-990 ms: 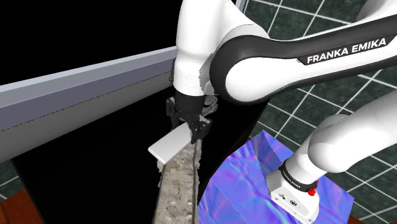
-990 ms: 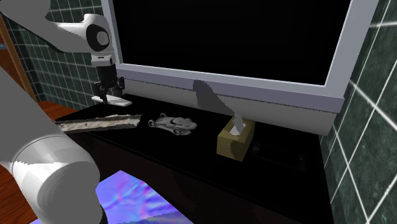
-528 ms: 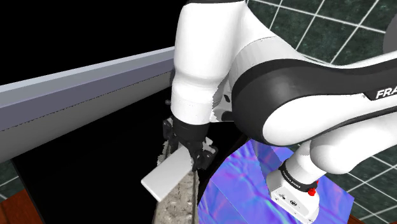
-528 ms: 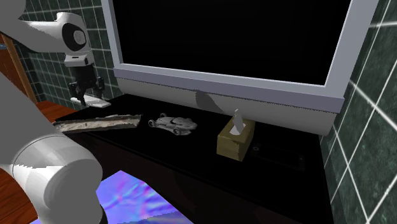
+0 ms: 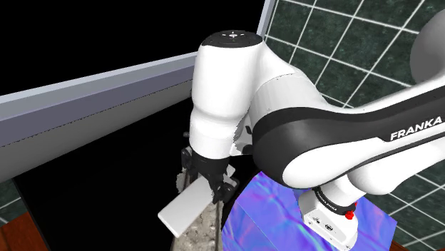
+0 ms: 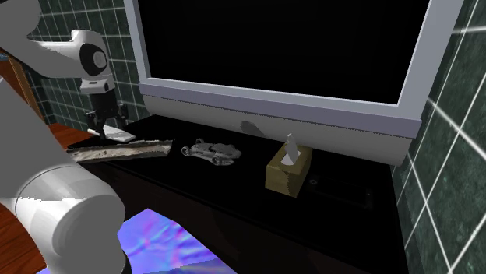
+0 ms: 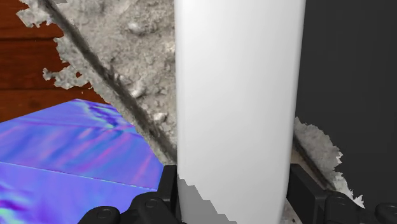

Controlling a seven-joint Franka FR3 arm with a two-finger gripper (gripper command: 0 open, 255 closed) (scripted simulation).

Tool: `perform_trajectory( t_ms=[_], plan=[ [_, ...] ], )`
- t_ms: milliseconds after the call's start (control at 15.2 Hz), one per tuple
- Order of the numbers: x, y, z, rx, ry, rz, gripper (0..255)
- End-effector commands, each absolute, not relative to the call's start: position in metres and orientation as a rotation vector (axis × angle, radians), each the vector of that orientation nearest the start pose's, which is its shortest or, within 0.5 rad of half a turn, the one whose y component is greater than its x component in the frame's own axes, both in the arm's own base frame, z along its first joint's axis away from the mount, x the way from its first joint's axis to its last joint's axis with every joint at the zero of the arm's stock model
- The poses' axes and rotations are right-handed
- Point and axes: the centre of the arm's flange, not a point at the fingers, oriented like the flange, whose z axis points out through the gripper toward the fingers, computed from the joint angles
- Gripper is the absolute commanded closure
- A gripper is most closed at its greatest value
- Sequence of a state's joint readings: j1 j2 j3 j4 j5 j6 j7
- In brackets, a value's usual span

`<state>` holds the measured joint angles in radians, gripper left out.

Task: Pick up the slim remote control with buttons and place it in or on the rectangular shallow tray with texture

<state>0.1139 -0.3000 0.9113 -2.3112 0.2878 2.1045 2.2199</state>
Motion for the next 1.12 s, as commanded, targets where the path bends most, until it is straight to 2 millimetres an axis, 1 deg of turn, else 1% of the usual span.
perform_trajectory(
  t_ms=[0,198,264,792,858,1056],
  plan=[
    [0.229,0.423,0.403,-2.437,1.984,0.017,255],
    [0.229,0.423,0.388,-2.437,1.984,0.017,255],
    [0.229,0.423,0.379,-2.437,1.984,0.017,255],
    [0.229,0.423,0.379,-2.437,1.984,0.017,255],
    [0.229,0.423,0.379,-2.437,1.984,0.017,0],
    [0.229,0.423,0.379,-2.437,1.984,0.017,0]
  ],
)
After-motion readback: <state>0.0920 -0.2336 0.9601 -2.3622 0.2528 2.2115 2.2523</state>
